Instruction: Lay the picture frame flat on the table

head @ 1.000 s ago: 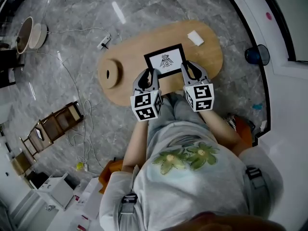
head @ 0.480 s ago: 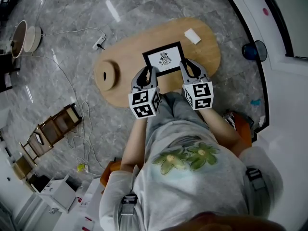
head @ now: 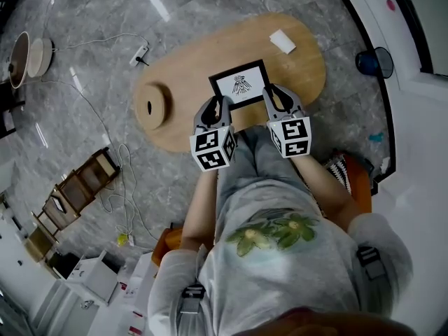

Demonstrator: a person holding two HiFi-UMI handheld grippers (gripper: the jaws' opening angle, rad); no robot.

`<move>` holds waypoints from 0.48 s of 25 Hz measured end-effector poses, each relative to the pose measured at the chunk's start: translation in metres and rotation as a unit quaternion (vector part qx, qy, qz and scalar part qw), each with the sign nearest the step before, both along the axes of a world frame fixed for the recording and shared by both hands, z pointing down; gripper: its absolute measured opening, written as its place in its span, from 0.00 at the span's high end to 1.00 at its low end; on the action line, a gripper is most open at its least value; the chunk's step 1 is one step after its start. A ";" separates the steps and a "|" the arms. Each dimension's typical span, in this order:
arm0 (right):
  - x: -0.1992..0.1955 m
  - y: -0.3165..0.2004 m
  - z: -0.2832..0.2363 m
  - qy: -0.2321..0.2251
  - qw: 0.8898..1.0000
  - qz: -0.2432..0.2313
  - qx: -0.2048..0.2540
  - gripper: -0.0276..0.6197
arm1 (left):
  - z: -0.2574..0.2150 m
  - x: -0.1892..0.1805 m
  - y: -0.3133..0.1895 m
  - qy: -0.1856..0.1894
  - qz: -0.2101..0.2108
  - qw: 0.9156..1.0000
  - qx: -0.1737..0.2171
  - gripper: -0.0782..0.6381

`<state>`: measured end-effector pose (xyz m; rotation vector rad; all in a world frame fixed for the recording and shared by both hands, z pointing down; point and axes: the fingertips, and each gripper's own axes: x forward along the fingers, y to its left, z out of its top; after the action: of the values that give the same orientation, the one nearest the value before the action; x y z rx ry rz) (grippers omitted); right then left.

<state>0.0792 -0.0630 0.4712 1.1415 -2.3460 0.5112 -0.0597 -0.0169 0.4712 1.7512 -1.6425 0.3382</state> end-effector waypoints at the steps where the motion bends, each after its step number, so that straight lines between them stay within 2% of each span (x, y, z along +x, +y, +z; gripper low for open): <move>1: -0.001 0.001 0.003 0.001 1.000 0.001 -0.001 0.84 | 0.003 -0.001 0.001 0.001 0.001 1.000 -0.001 0.75; 12: -0.008 -0.001 0.030 0.007 1.000 0.007 -0.007 0.84 | 0.030 -0.008 -0.003 -0.007 0.015 1.000 -0.002 0.75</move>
<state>0.0715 -0.0645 0.5011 1.1530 -2.3201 0.5214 -0.0675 -0.0198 0.5011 1.7763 -1.6250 0.3678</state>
